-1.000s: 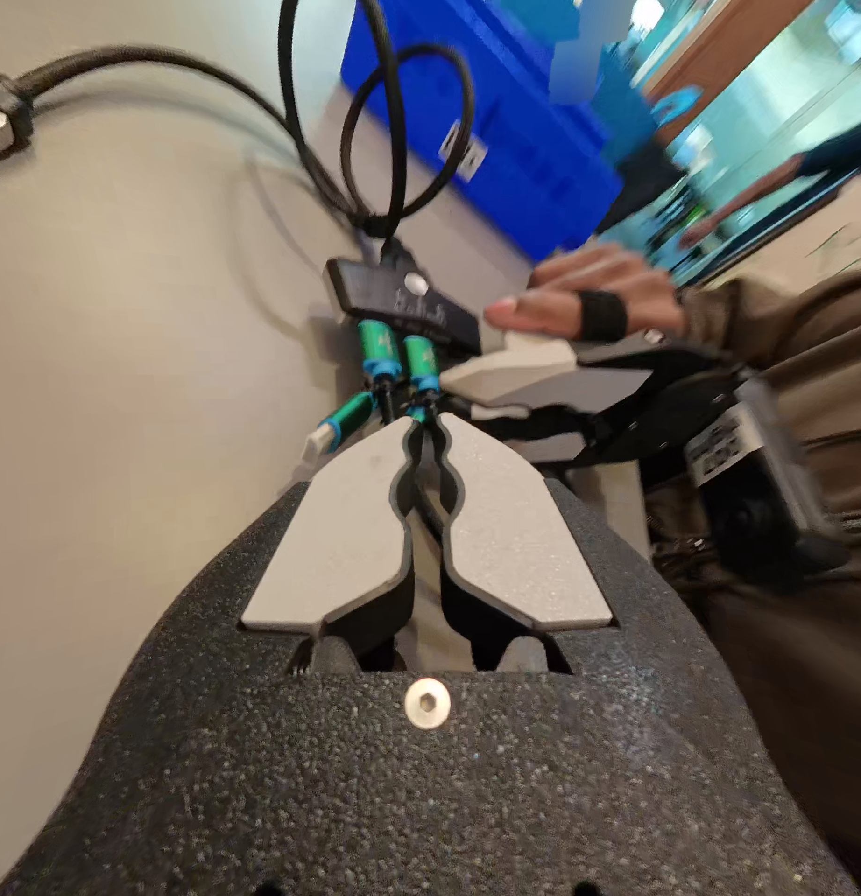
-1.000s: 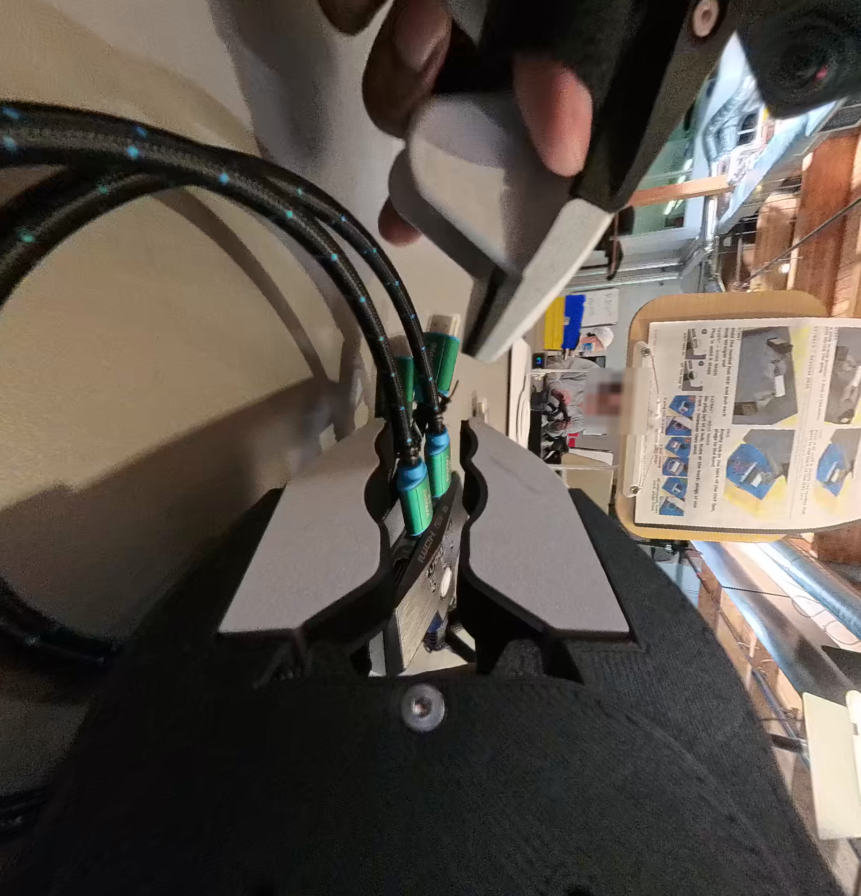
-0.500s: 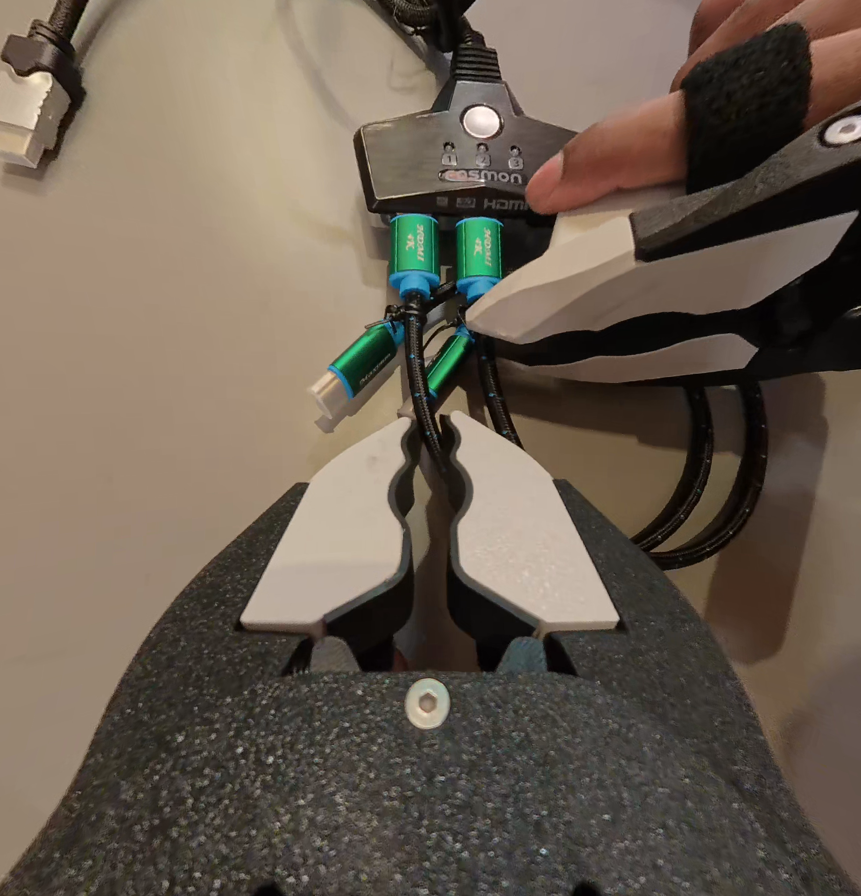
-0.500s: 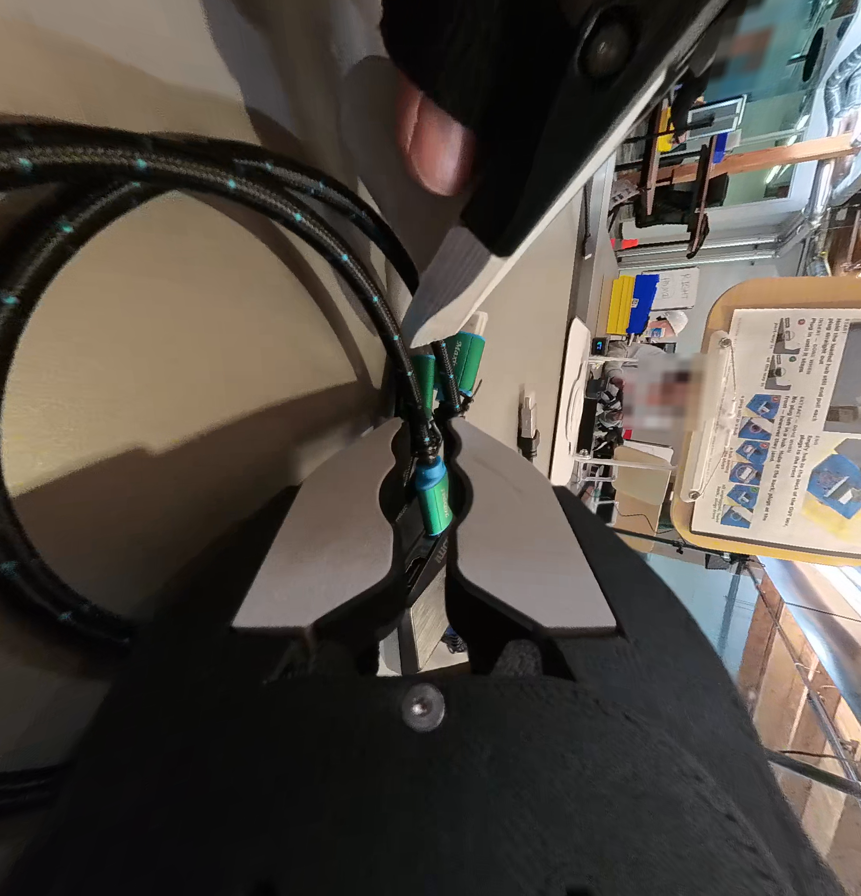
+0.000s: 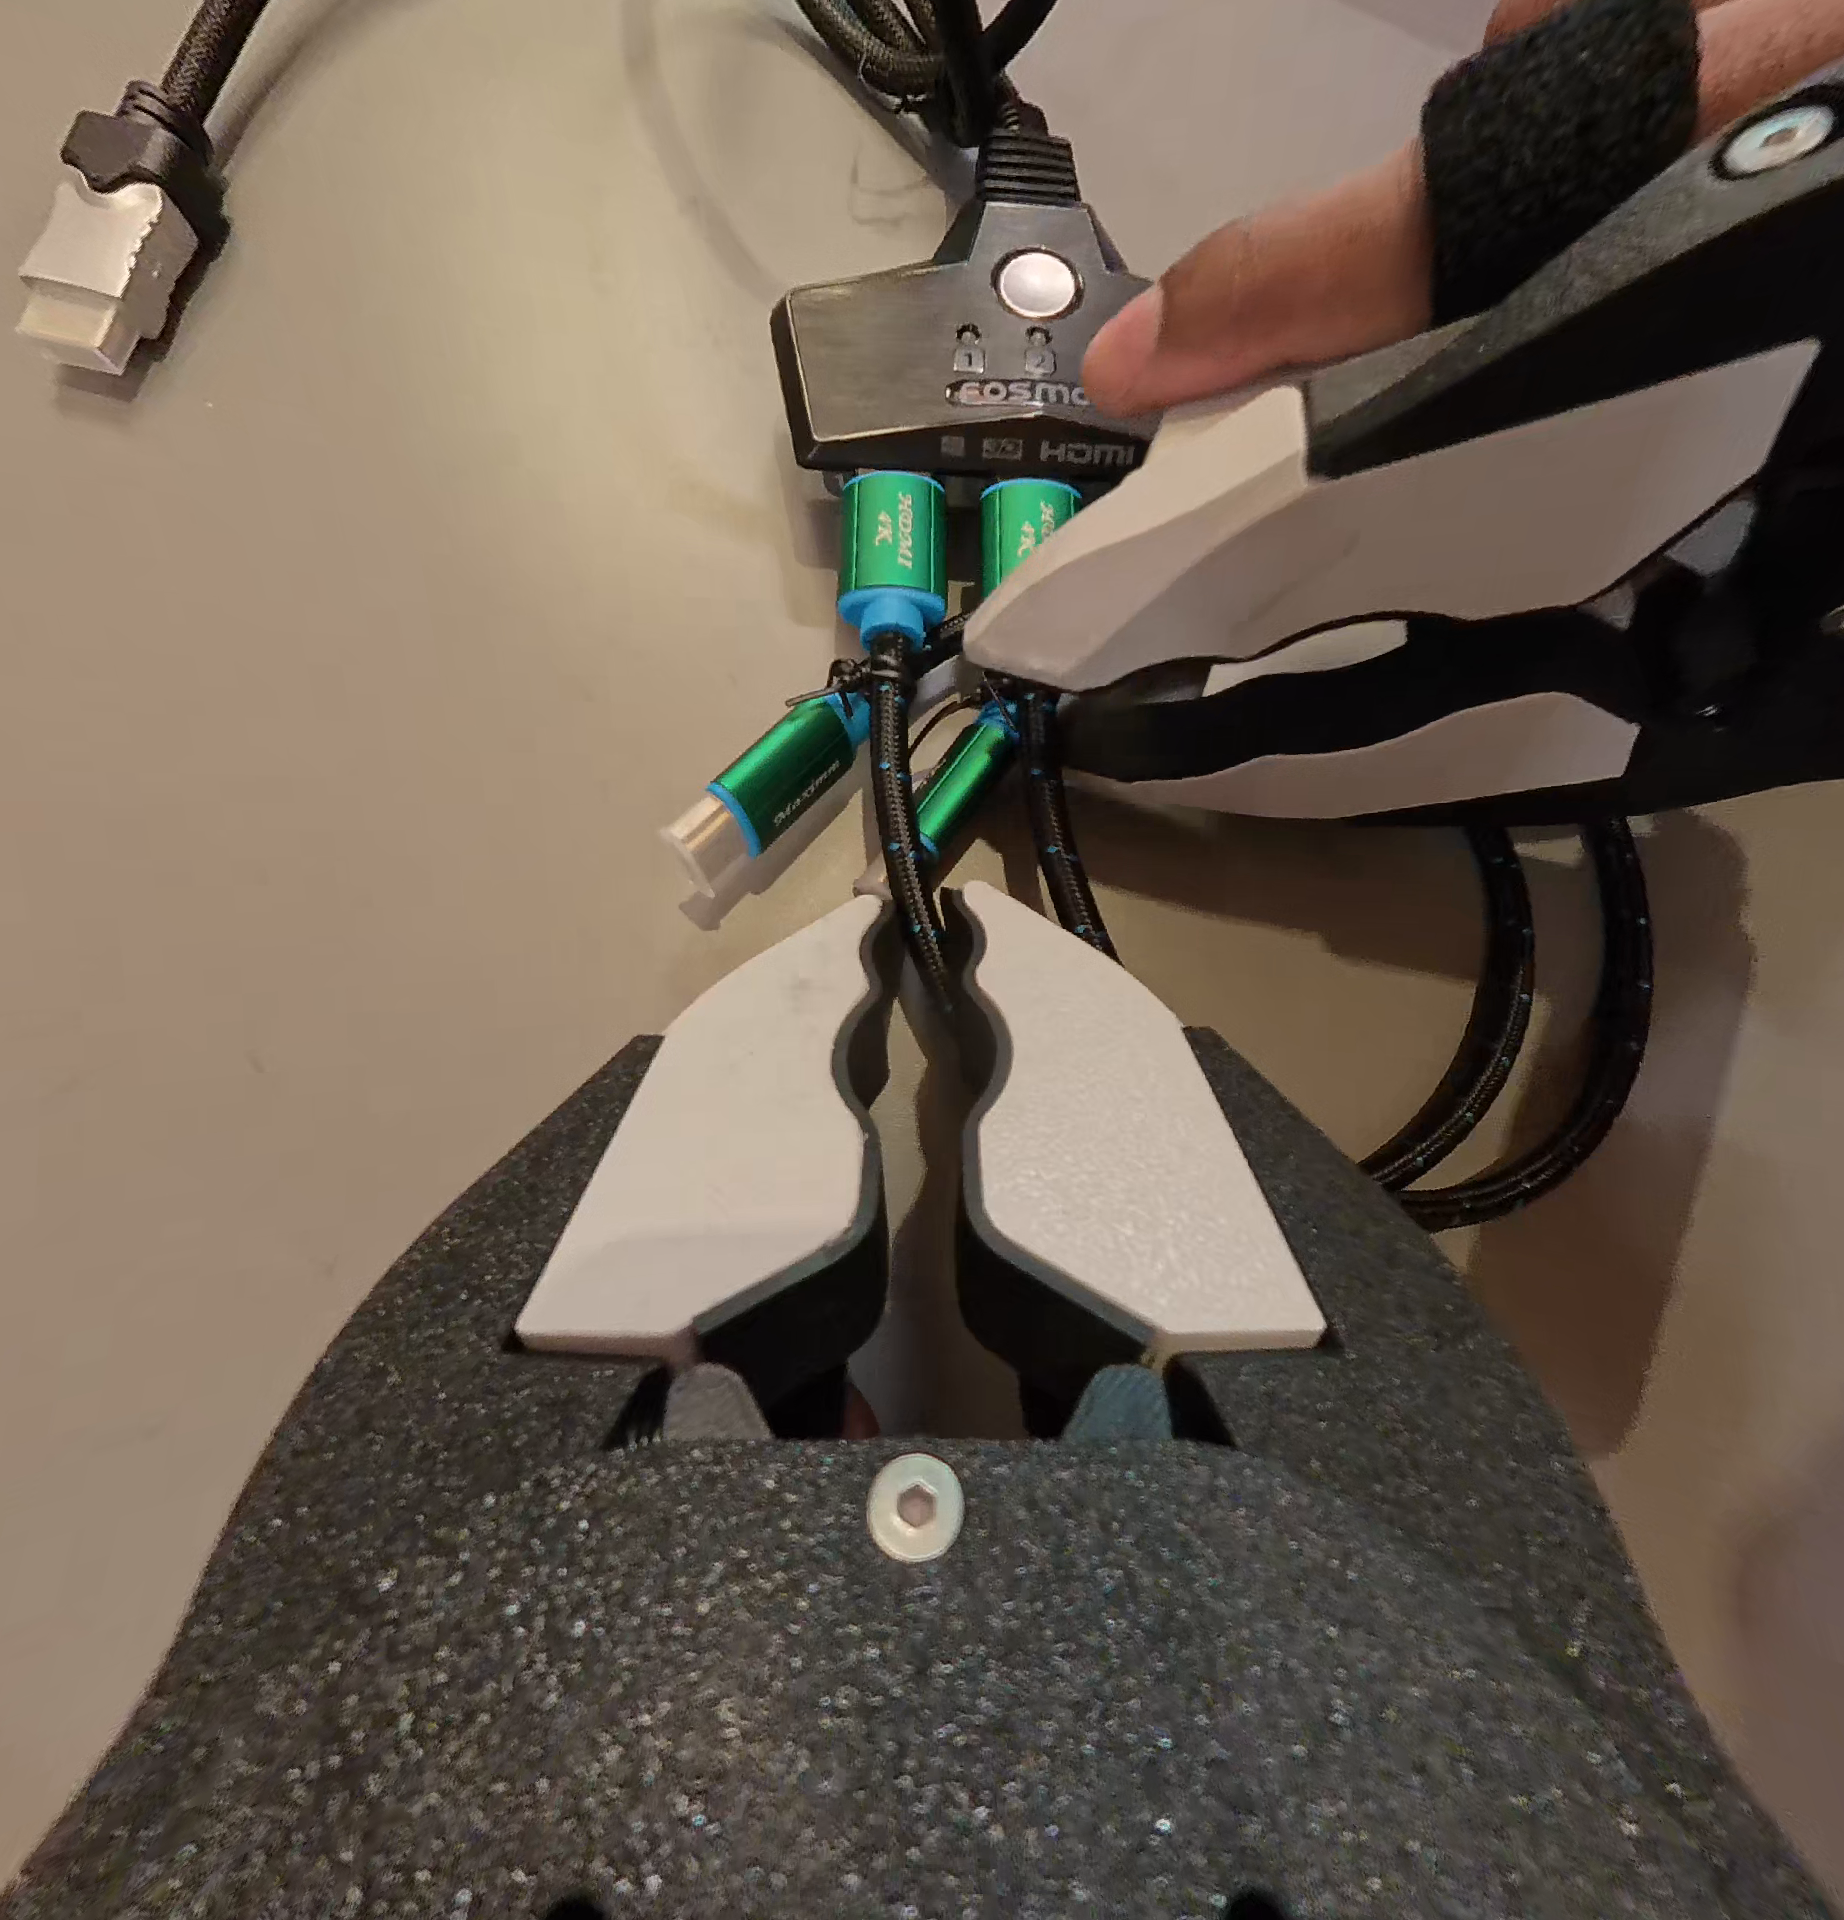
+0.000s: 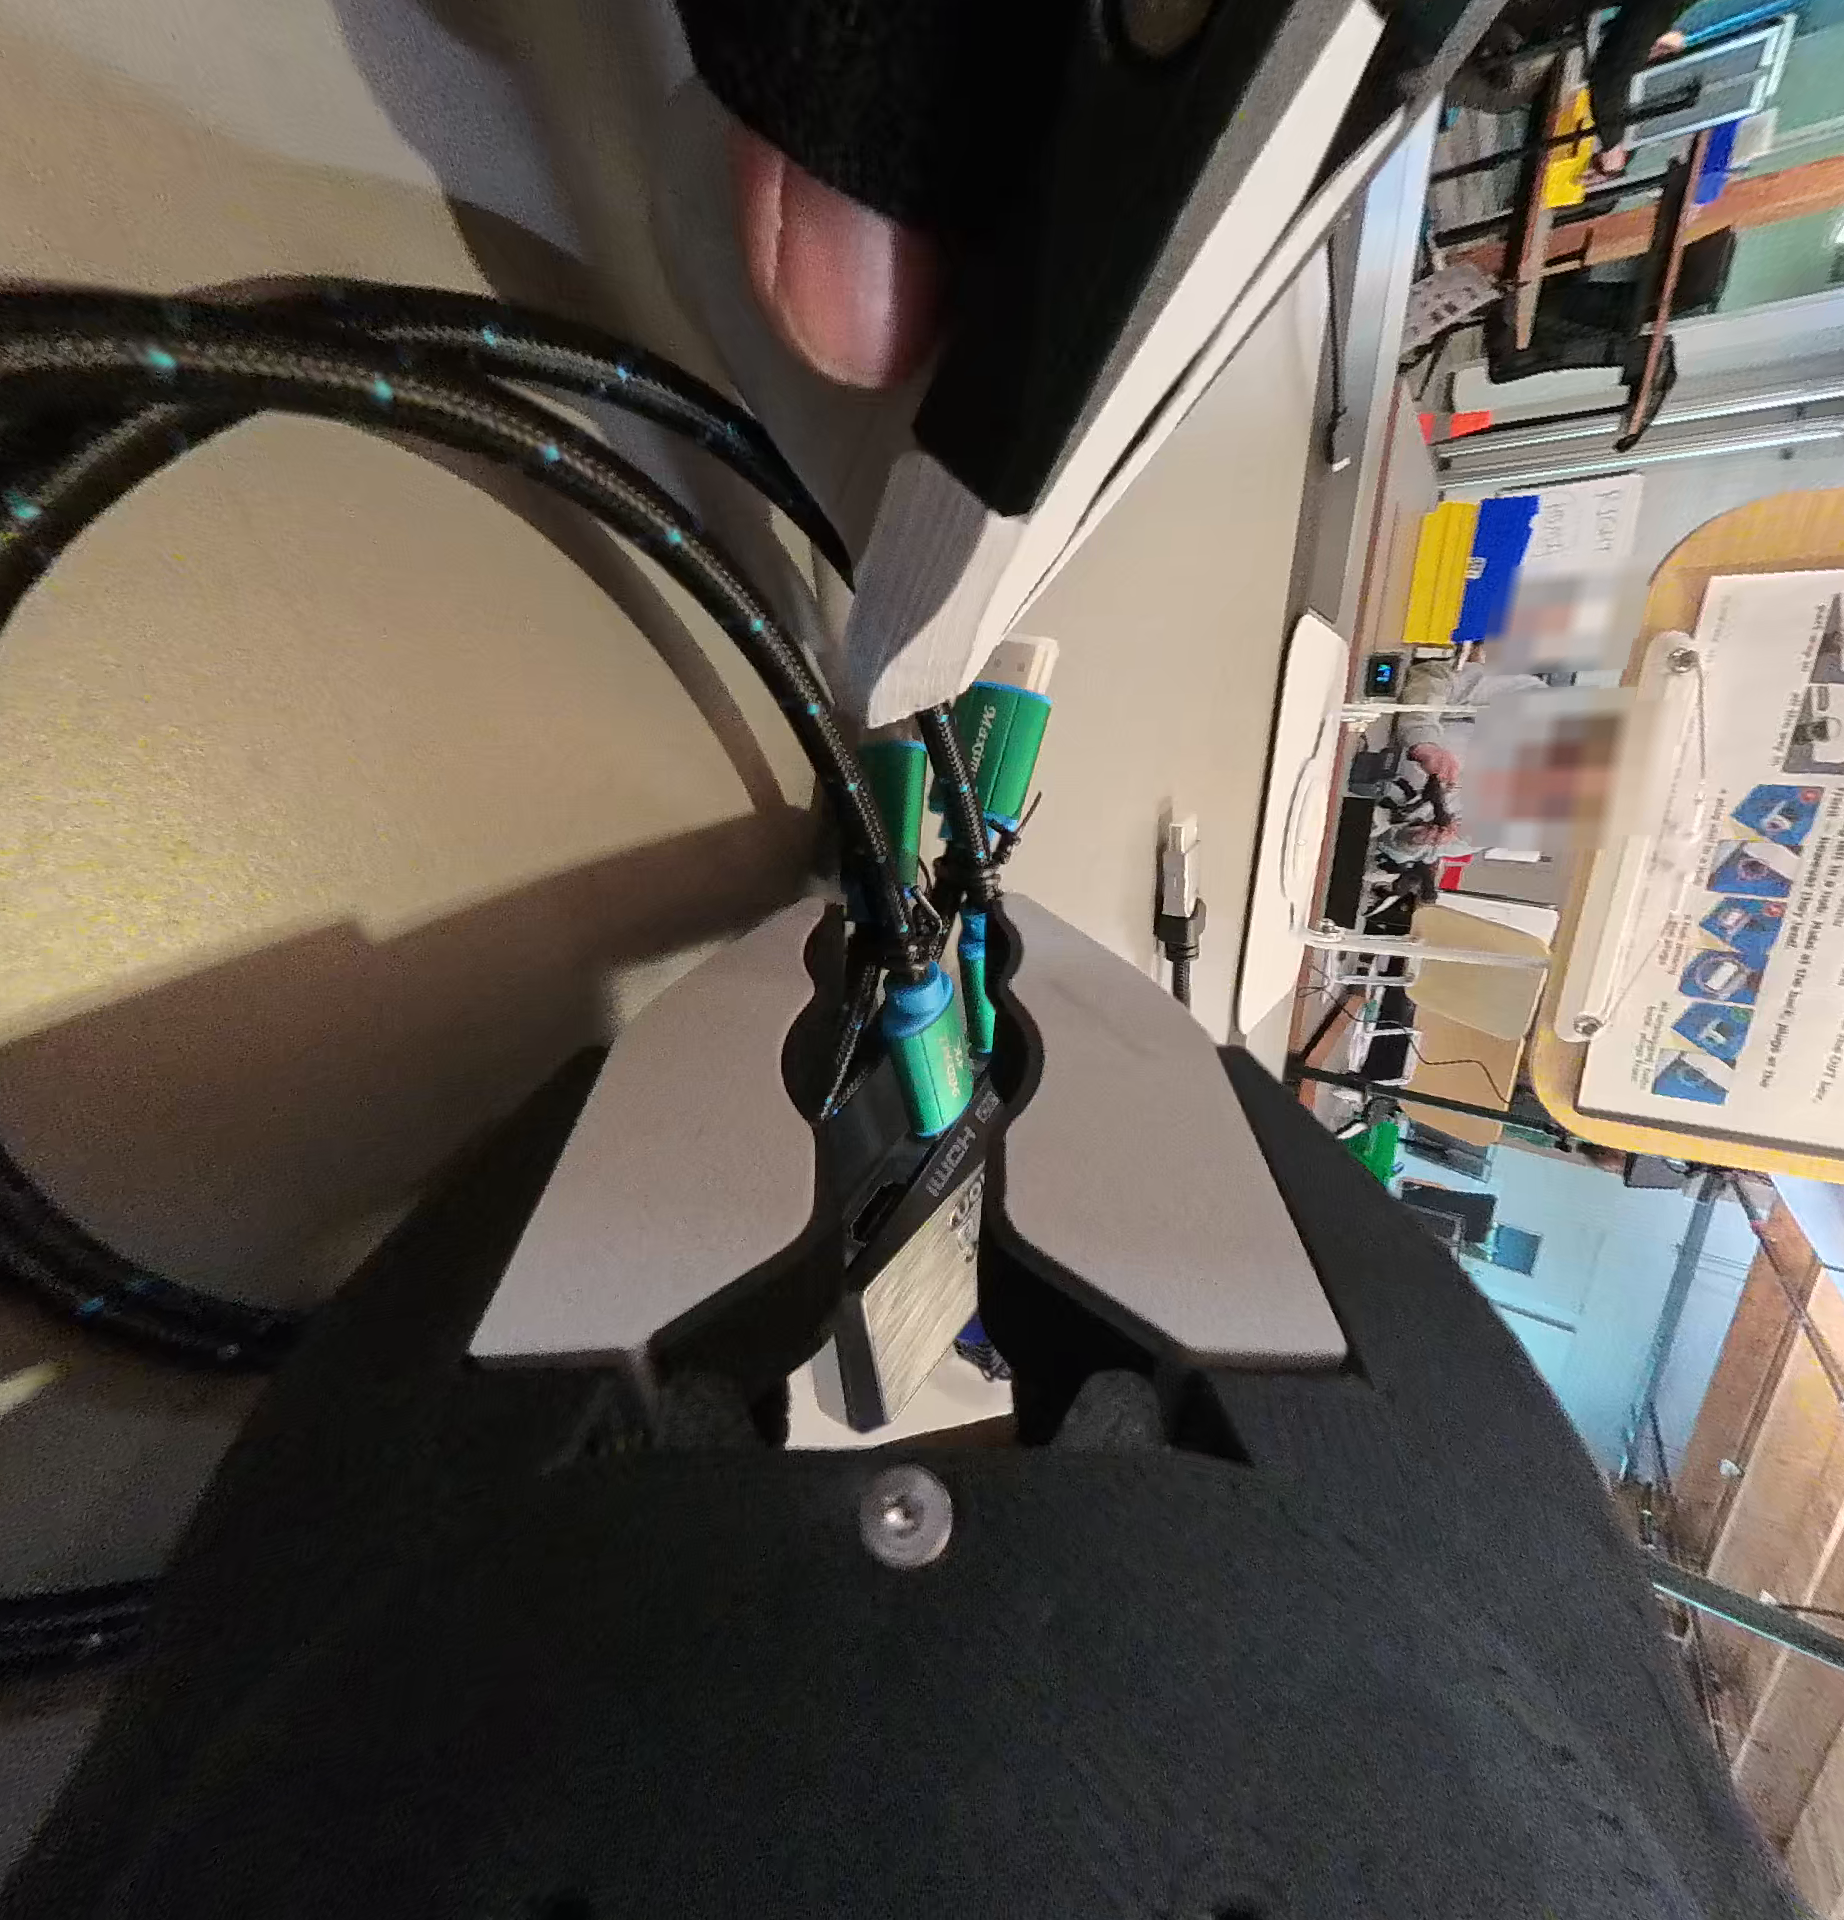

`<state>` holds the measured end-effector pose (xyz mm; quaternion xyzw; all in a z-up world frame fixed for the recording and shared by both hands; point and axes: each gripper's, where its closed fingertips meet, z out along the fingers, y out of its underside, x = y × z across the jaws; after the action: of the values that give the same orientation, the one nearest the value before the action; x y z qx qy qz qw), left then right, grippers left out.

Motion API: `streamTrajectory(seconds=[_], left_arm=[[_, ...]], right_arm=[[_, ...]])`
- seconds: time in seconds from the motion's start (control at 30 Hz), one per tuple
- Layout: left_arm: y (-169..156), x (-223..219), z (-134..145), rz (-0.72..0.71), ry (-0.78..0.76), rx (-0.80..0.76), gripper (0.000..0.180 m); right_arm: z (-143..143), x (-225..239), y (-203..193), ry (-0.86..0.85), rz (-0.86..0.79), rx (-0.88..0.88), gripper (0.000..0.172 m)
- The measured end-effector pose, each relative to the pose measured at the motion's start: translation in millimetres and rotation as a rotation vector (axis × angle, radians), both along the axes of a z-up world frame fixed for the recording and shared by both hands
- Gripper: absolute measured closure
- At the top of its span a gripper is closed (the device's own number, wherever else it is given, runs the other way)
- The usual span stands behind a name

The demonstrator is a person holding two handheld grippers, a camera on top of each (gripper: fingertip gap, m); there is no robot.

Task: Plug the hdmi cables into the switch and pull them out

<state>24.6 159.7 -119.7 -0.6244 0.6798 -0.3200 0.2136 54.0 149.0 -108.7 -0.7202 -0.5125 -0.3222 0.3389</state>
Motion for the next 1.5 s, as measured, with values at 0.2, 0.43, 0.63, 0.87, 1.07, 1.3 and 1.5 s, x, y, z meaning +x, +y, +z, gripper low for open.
streamTrajectory(seconds=[0.2,0.43,0.63,0.87,1.07,1.3,1.5], left_arm=[[0.7,0.5,0.8,-0.006,-0.012,-0.015,0.172],[0.5,0.6,2.5,-0.045,-0.031,0.012,0.172],[-4.2,1.1,6.8,-0.078,-0.062,-0.046,0.172],[-6.2,0.4,5.5,-0.104,-0.058,-0.054,0.171],[-4.7,-1.7,2.2,-0.125,-0.047,0.003,0.171],[4.9,-5.9,2.1,-0.114,-0.048,0.021,0.165],[11.0,-10.8,5.0,-0.1,-0.068,0.055,0.149]], right_arm=[[-8.0,1.8,2.5,-0.011,-0.02,-0.082,0.155],[-5.0,0.3,-1.7,0.04,0.035,-0.047,0.157],[-0.7,-0.2,-7.0,0.12,0.069,-0.039,0.158],[-0.9,-2.0,-10.8,0.172,0.094,-0.057,0.158],[1.9,-6.5,-14.1,0.233,0.111,-0.057,0.164],[21.4,2.9,-20.5,0.331,0.097,-0.029,0.14],[41.1,35.5,-38.5,0.506,0.126,-0.018,0.137]])
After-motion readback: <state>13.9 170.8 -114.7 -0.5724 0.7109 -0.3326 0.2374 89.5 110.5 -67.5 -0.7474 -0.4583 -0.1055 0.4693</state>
